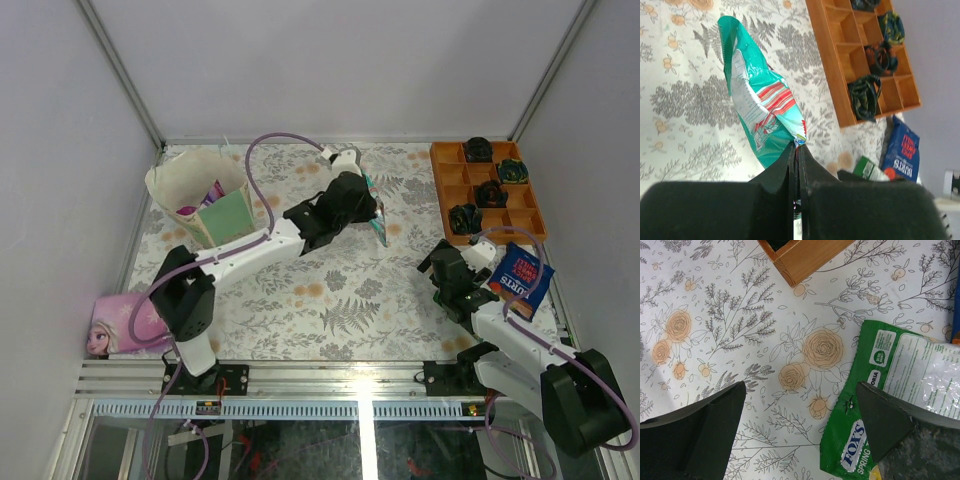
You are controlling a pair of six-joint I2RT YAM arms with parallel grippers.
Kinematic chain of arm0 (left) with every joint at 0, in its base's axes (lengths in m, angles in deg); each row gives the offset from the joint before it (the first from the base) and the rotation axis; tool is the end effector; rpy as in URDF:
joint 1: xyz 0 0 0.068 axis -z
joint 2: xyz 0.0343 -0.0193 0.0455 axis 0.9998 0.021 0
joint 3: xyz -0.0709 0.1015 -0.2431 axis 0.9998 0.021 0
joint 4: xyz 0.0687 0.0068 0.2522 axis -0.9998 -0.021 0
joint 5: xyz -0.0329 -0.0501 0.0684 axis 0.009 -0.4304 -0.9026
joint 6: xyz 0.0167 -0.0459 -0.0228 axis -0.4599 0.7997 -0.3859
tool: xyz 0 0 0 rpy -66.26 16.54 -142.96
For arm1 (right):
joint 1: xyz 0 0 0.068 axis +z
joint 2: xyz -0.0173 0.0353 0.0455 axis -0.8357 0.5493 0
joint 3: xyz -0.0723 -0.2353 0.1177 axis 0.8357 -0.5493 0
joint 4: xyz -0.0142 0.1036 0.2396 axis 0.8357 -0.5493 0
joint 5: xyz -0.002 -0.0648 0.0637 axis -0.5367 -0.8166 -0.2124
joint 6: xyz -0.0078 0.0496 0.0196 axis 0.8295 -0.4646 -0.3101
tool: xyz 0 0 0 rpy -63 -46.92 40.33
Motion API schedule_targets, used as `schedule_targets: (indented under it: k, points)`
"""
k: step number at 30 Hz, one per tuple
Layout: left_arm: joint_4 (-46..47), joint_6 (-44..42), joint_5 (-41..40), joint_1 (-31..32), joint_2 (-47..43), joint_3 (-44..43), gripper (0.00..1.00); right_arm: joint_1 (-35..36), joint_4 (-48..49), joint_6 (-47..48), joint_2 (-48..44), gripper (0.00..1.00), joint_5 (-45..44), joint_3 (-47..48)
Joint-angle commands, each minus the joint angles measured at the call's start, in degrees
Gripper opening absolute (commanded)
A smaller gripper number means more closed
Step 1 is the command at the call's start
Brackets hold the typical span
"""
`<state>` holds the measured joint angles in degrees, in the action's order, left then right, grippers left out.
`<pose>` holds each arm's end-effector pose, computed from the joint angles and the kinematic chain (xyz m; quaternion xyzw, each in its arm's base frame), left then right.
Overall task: Place the snacks into the paper bag
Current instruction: Pick up the snack from the center of the board, then place the snack in the paper bag.
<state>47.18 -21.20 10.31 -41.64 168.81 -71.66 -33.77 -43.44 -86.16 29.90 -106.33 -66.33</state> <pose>0.2950 -0.3037 0.3010 -0.0151 0.8360 -0.2802 0.4716 0.1787 0.0534 0.1663 0.3213 0.8038 0.0304 0.4997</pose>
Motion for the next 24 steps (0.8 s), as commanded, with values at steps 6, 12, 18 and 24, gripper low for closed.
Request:
schedule_targets:
  k: [6, 12, 18, 24]
  points:
    - [-12.7, -4.8, -9.9, 2.5, -11.7, -4.6, 0.0, -0.1, 1.8, 0.3, -0.8, 0.99, -0.5, 2.0]
    - [-21.0, -7.8, -16.2, 2.5, -16.9, -8.0, 0.0, -0.2, 1.7, 0.4, -0.6, 0.99, -0.4, 2.1]
    - [-25.2, -12.2, -23.5, 1.0, -23.8, -7.8, 0.0, -0.1, 1.8, 0.4, -1.0, 0.99, -0.2, 2.0]
    - [-27.9, -14.3, -28.4, -2.4, -31.1, -7.0, 0.0, -0.1, 2.1, 0.4, -0.1, 0.99, 0.3, 2.1]
